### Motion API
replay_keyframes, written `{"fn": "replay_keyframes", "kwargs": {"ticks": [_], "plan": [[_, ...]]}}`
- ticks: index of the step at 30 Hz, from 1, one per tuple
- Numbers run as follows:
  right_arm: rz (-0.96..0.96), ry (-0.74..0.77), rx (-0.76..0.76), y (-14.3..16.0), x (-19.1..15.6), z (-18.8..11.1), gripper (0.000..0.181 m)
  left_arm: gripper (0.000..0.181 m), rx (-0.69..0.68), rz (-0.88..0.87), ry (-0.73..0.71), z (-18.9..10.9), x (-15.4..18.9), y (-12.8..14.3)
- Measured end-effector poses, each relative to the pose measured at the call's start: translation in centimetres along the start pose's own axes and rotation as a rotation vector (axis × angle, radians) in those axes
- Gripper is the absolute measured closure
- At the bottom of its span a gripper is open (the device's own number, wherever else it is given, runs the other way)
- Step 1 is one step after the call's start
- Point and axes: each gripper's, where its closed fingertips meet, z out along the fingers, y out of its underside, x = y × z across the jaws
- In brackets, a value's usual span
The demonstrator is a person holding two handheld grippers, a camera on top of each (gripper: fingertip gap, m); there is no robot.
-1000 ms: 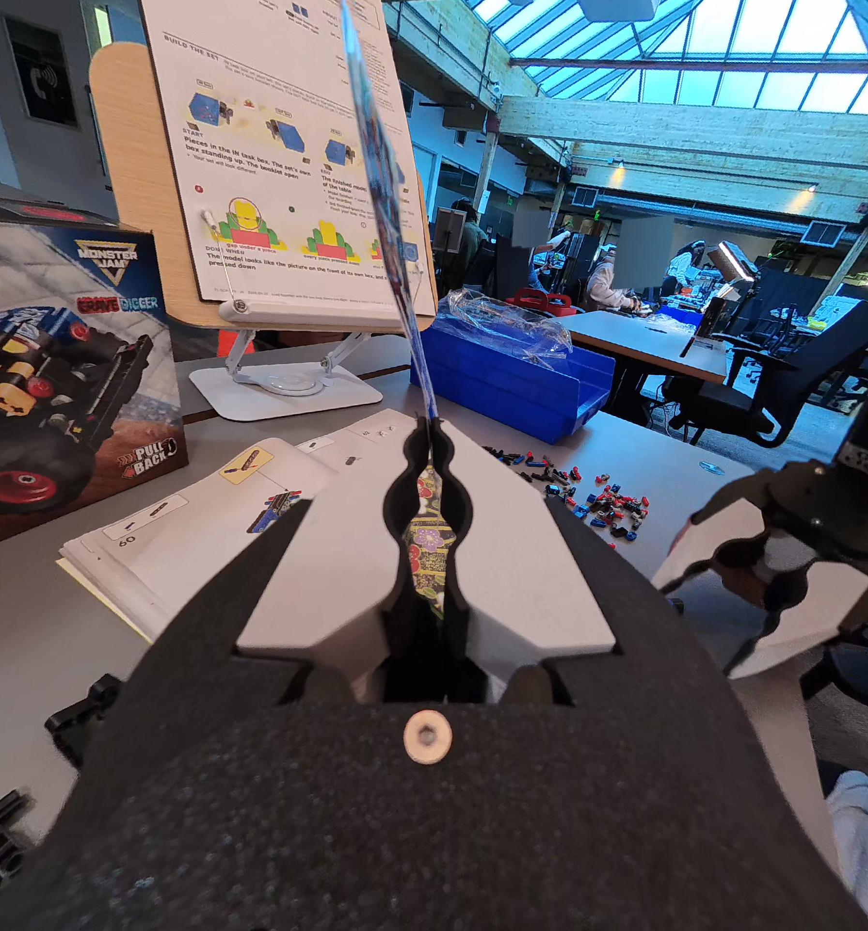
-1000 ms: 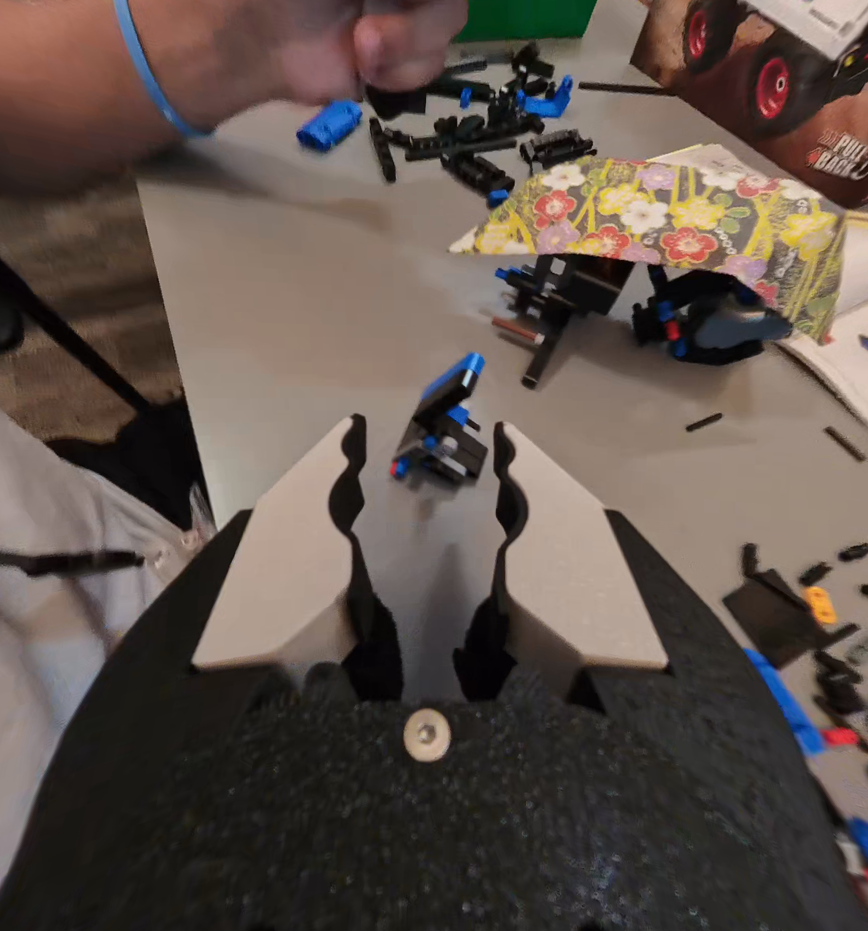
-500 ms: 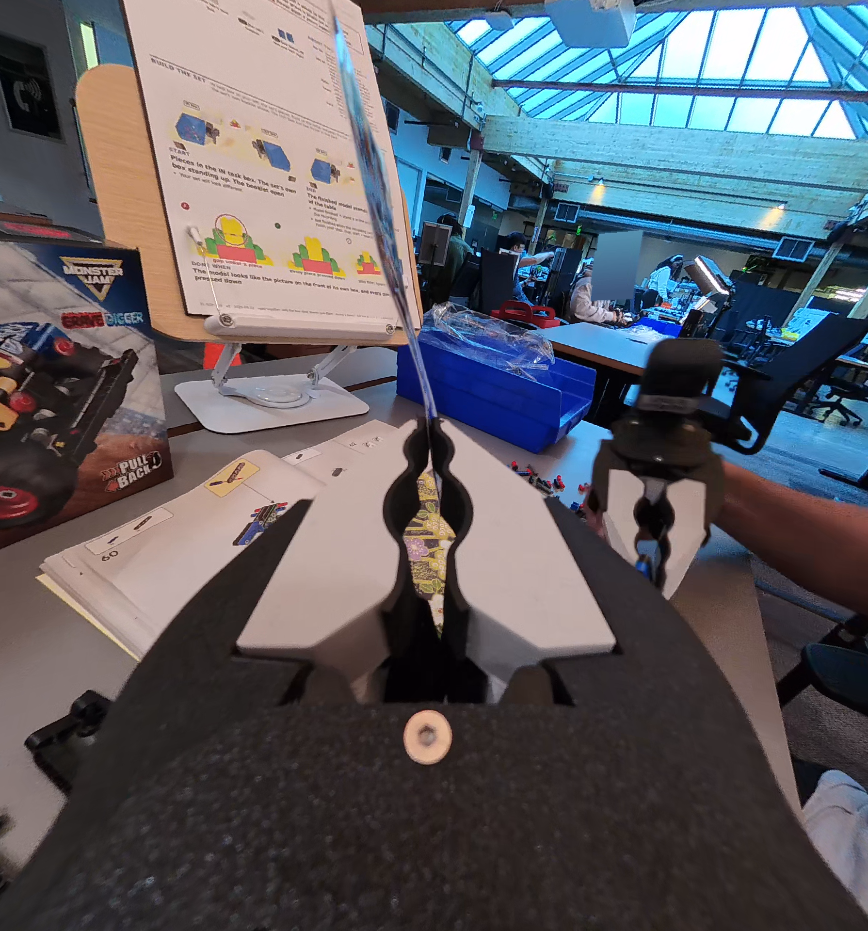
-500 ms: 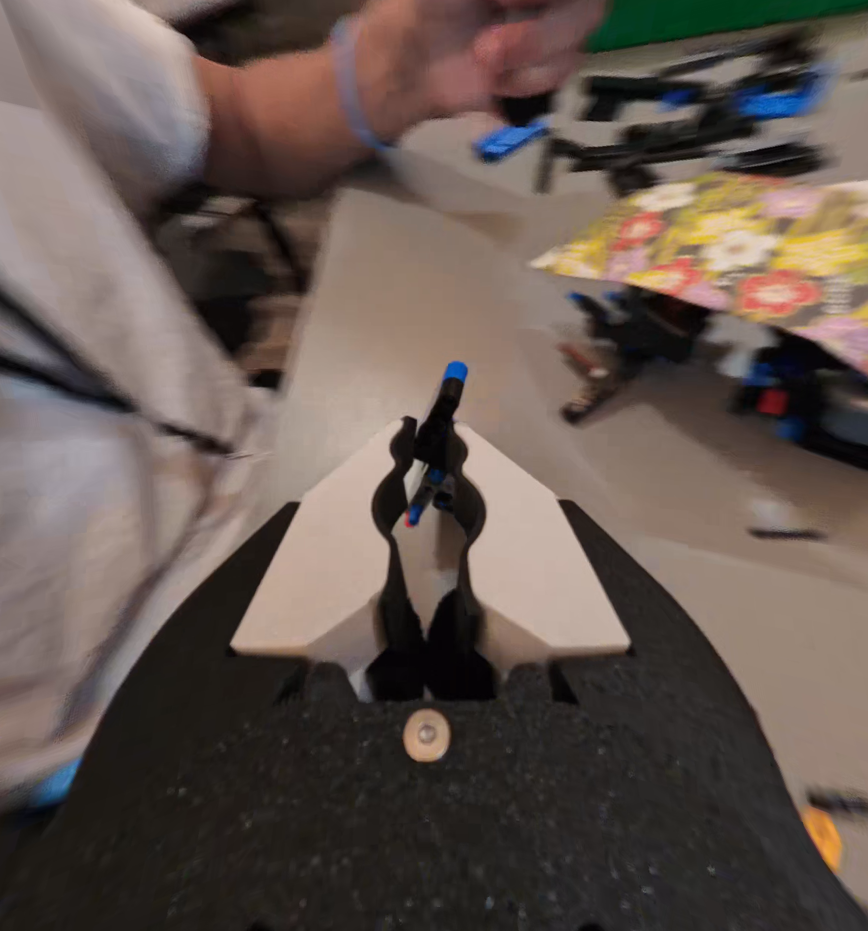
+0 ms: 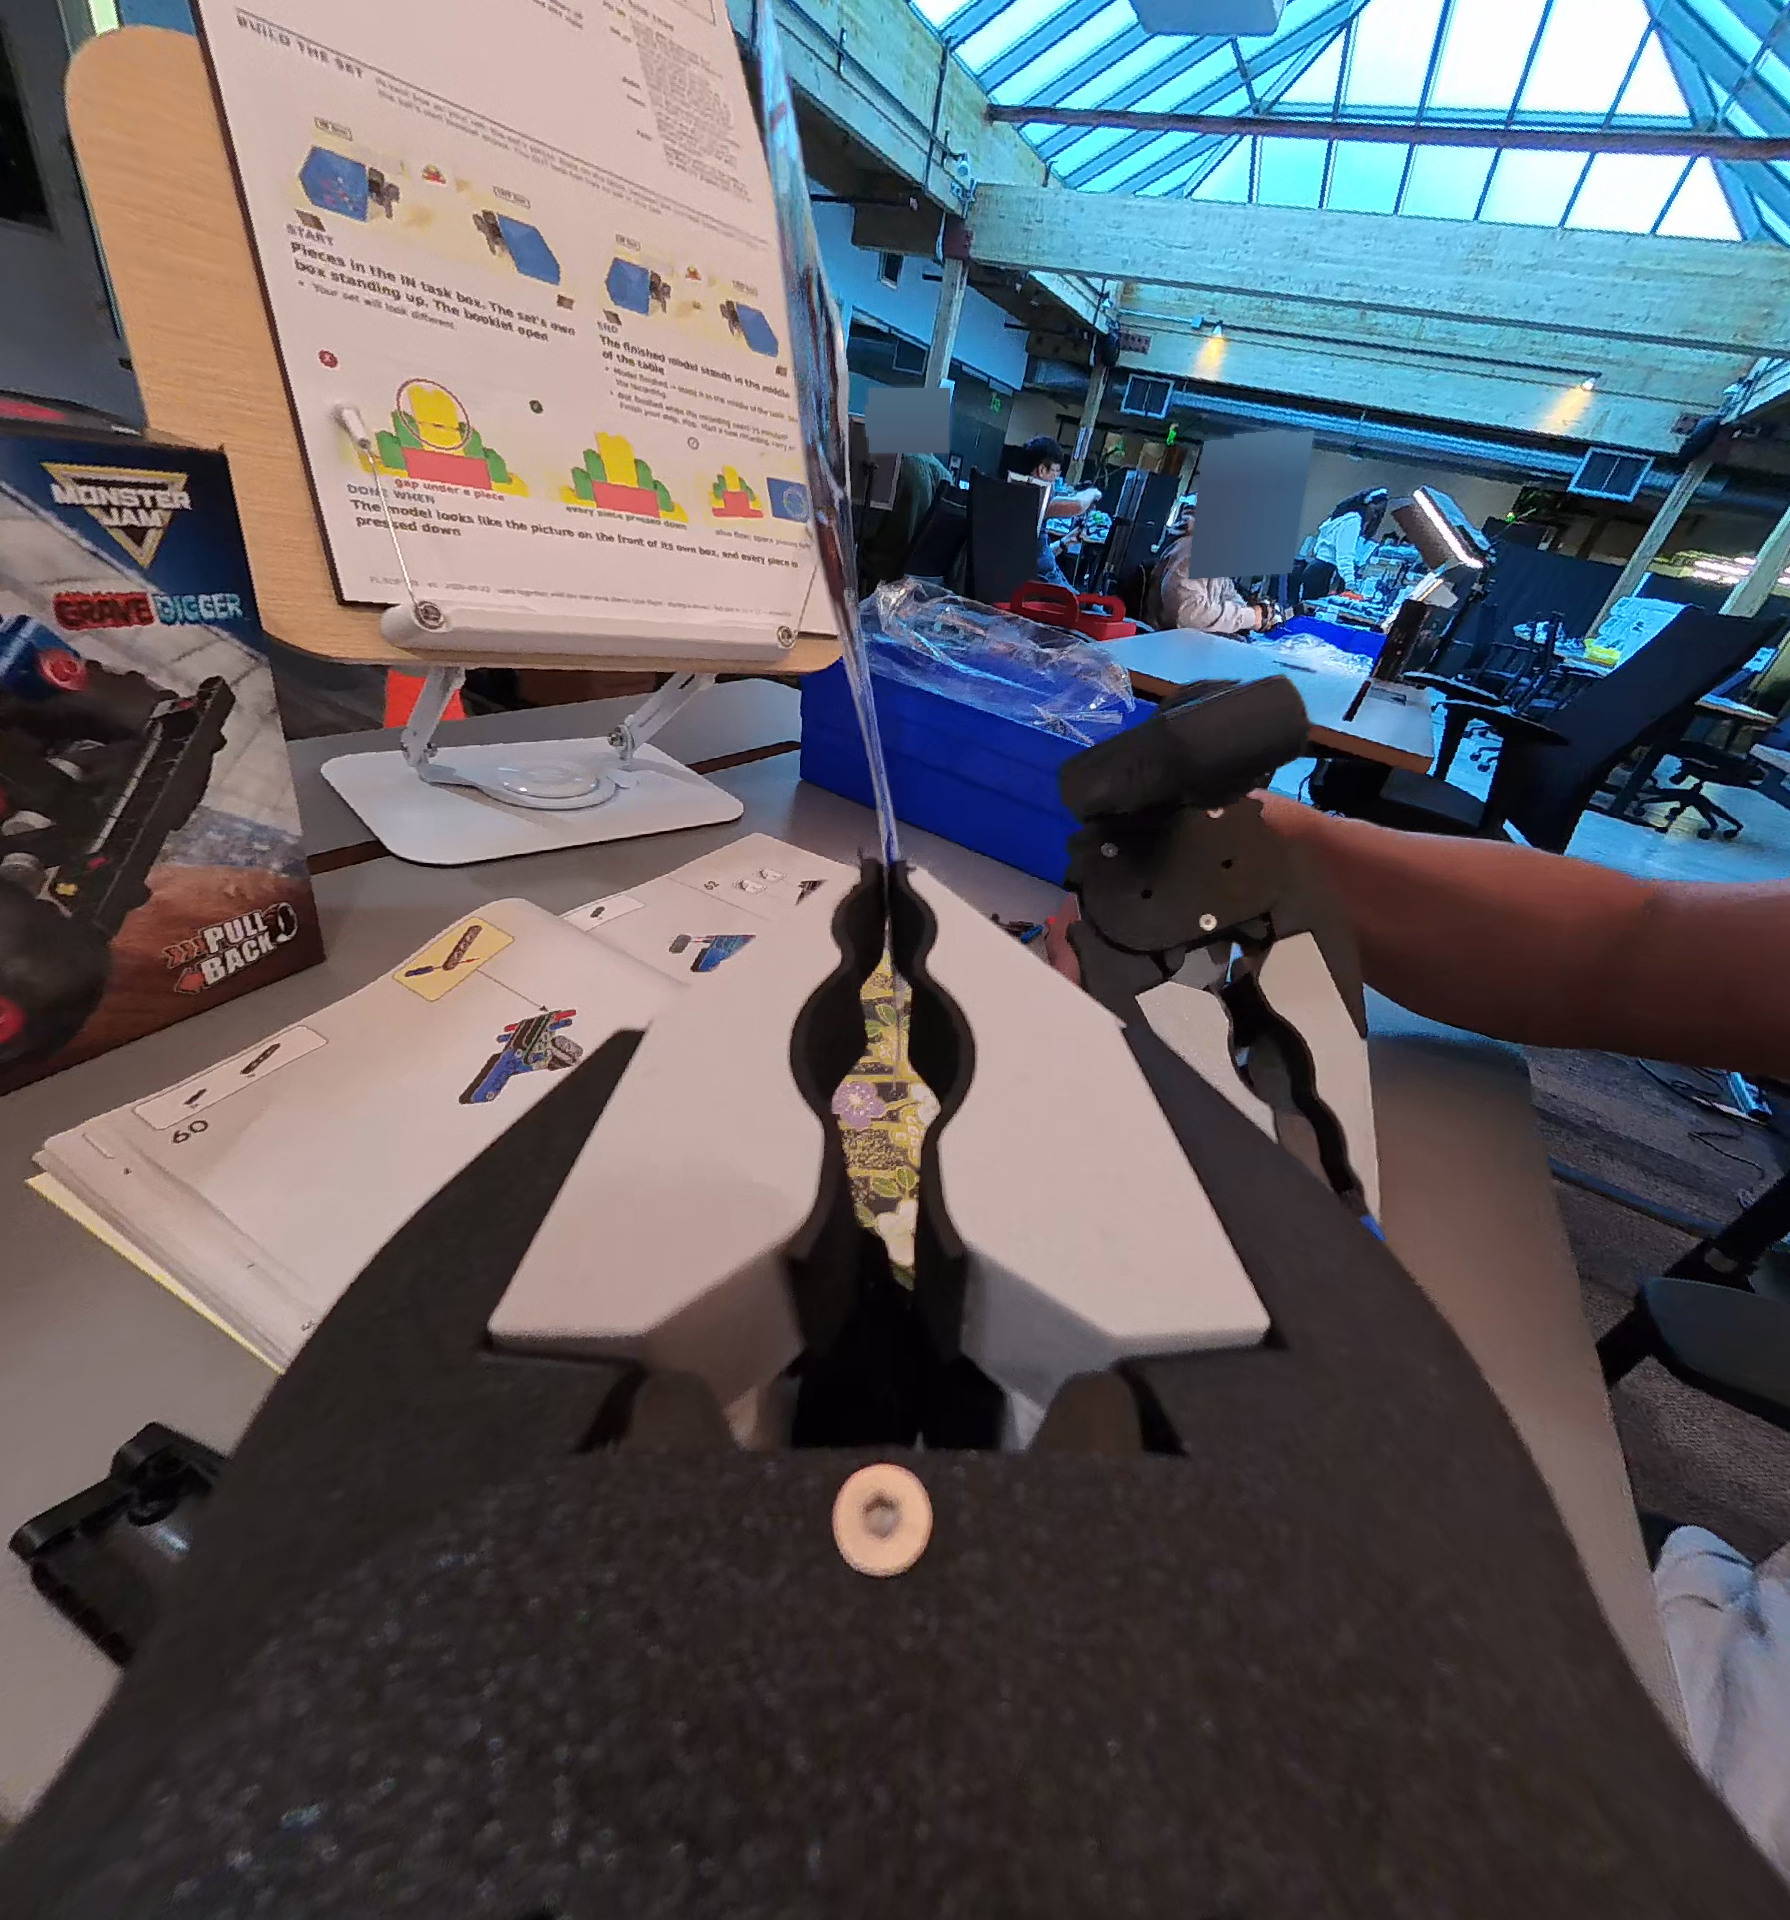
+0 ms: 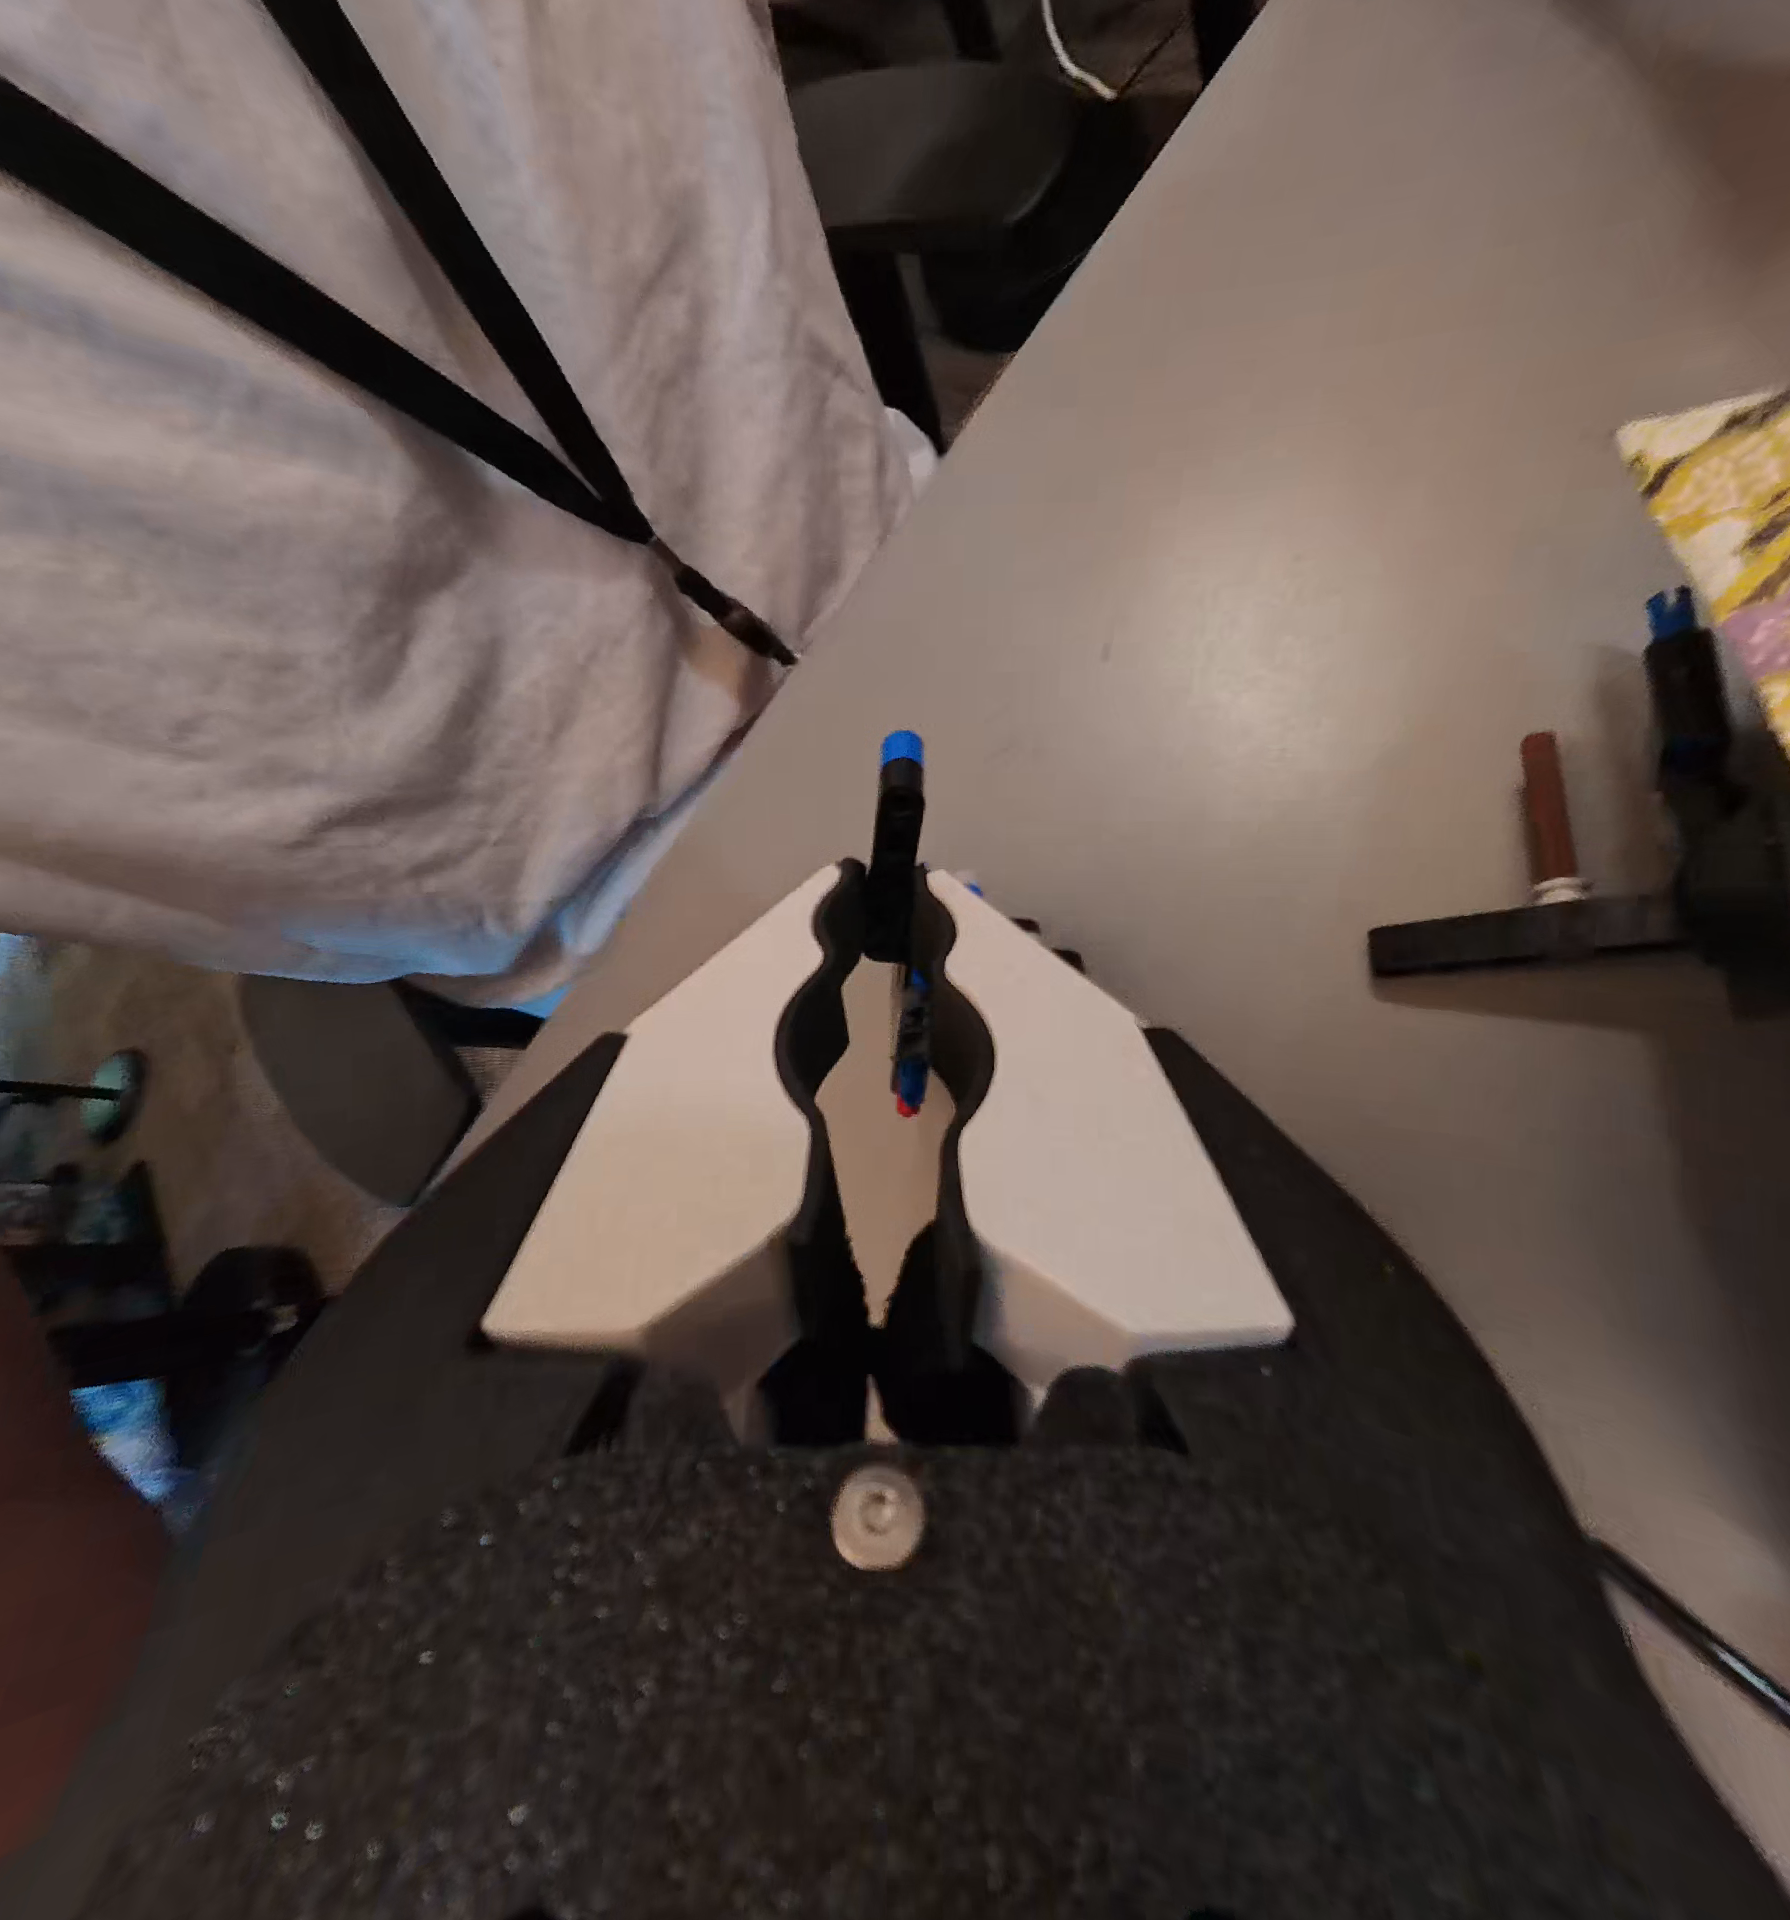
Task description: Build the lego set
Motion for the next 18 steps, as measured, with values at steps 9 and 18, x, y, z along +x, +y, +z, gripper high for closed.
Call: {"fn": "replay_keyframes", "kwargs": {"ticks": [9,18], "plan": [[0.038,0.084,0.074,0.3,1.4,-1.7,0.156,0.181,0.003,-0.037,-0.004,0.0,-0.9,0.2],[0.137,0.738,0.401,1.7,1.8,-12.8,0.139,0.181,-0.007,-0.054,0.000,0.0,-1.3,0.5]]}}
